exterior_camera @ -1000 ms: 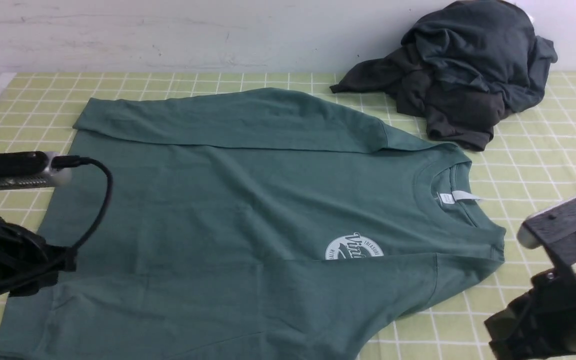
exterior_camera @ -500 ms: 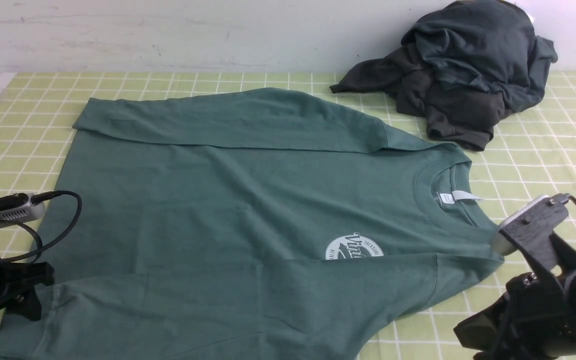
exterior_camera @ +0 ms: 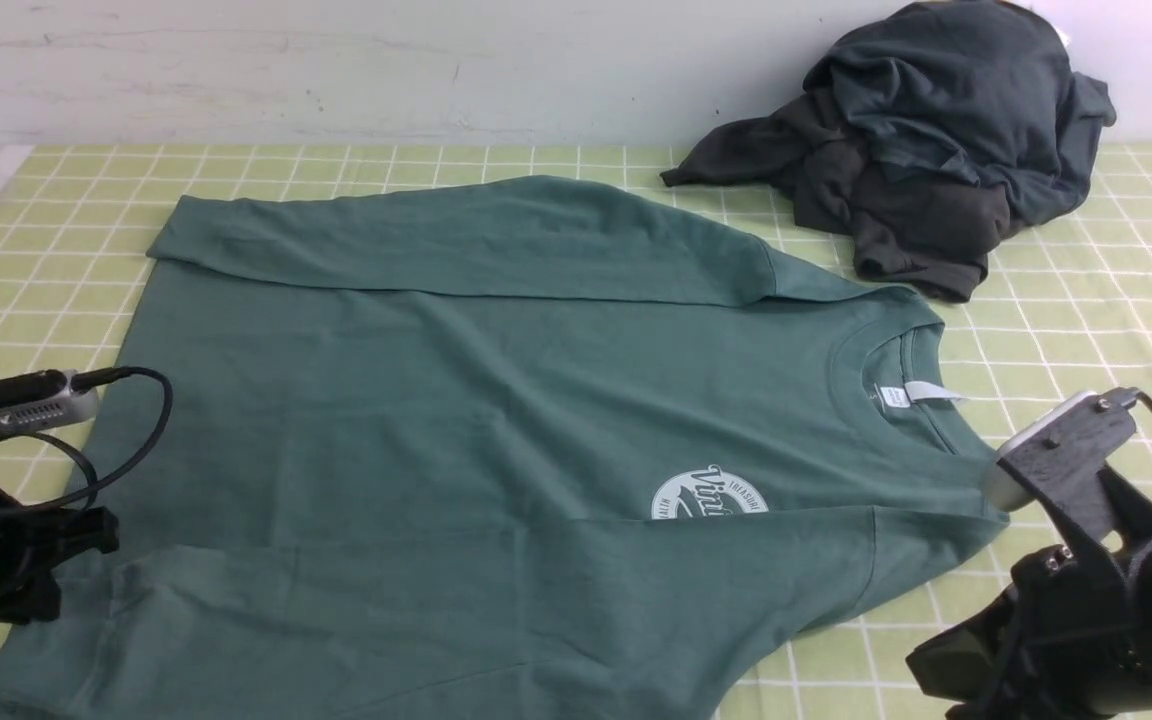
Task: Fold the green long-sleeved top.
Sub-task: Use the left arm to clamp the cuff closest to it, then use the left arm to drag and place the cuff at the centered position on the left edge of the fabric, then use the left arm to clamp the cuff farthest from it
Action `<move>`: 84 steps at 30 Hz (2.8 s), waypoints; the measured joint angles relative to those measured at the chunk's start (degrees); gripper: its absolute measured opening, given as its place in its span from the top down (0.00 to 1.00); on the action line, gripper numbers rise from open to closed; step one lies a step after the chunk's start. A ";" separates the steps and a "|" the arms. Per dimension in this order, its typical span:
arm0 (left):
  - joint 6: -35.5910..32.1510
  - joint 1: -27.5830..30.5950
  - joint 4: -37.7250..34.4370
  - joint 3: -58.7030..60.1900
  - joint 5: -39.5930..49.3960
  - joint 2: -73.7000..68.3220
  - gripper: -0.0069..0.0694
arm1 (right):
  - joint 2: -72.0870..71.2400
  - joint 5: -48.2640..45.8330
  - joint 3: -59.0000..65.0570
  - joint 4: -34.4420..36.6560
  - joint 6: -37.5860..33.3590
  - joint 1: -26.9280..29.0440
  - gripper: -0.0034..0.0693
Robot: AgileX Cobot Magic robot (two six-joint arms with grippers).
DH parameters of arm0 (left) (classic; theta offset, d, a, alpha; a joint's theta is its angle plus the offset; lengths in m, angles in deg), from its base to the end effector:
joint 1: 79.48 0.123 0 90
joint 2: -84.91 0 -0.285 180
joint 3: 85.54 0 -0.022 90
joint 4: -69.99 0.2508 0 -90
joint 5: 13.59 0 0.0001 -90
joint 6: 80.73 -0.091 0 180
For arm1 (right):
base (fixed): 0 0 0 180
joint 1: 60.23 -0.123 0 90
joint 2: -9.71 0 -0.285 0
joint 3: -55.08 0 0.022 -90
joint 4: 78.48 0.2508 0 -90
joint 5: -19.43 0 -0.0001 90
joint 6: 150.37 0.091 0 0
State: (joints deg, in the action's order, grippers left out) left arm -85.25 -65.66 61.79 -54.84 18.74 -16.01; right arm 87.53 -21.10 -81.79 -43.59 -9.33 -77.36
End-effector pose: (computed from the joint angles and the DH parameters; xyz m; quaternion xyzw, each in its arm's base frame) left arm 0.2750 0.0605 0.1656 -0.1344 0.9800 -0.0235 0.1448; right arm 0.1817 0.0914 0.2143 -0.2719 0.9220 0.1957 0.1941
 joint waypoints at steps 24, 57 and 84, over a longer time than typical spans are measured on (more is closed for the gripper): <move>-2.79 -9.37 0.71 -21.52 -6.06 3.02 0.89 | 0.00 0.58 0.00 0.14 0.00 0.00 0.97; 21.30 -6.37 20.56 -87.07 -1.94 -56.25 0.34 | 0.21 7.59 0.00 -0.66 -0.04 0.00 0.97; 10.37 -6.13 9.37 -96.38 18.90 -56.56 0.76 | 0.23 8.15 0.00 -2.27 -0.04 0.00 0.97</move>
State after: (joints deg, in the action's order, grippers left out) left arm -74.88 -71.79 71.16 -151.21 37.65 -72.57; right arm 87.76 -12.95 -81.79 -45.87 -9.38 -77.36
